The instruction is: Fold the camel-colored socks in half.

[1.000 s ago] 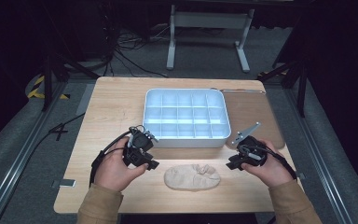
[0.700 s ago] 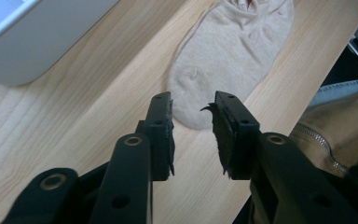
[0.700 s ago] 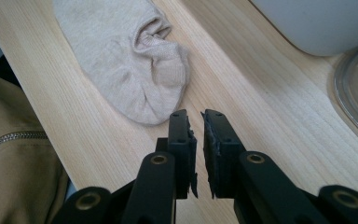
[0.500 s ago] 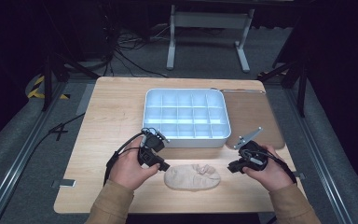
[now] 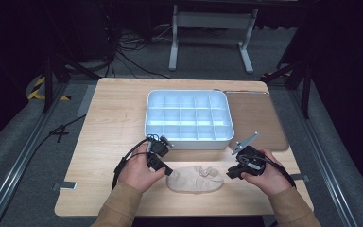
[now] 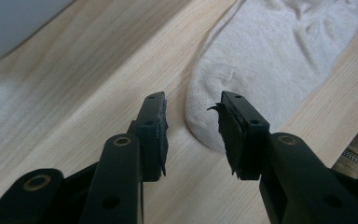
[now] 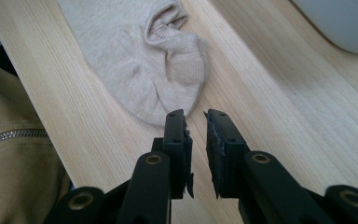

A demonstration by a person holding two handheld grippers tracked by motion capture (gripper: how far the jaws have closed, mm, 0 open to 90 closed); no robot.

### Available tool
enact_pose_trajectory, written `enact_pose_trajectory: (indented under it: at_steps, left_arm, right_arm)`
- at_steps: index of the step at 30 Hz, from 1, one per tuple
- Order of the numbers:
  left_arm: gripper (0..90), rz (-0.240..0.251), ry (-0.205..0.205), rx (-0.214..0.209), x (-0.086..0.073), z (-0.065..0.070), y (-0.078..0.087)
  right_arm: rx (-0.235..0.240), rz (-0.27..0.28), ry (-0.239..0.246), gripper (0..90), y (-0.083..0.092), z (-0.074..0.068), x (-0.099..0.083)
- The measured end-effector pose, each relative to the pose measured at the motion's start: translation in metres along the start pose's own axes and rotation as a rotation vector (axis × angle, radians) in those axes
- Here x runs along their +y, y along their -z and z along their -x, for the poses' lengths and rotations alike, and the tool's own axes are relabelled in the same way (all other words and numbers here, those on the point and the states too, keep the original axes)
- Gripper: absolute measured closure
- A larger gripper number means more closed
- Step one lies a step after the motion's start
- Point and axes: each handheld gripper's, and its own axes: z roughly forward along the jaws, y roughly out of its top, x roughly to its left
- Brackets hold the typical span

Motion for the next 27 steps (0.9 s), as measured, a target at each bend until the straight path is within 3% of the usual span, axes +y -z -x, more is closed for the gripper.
enact_pose_trajectory:
  at_steps: [13, 27]
  left_arm:
    - [59.5, -0.053, 0.005, -0.036, 0.003, 0.007, -0.019]
    - [57.8, -0.089, -0.013, 0.046, 0.006, 0.02, -0.025]
  right_arm:
    - [0.009, -0.048, 0.033, 78.5, -0.018, -0.008, 0.005]
    - [0.004, -0.066, 0.052, 77.3, -0.026, -0.014, 0.008]
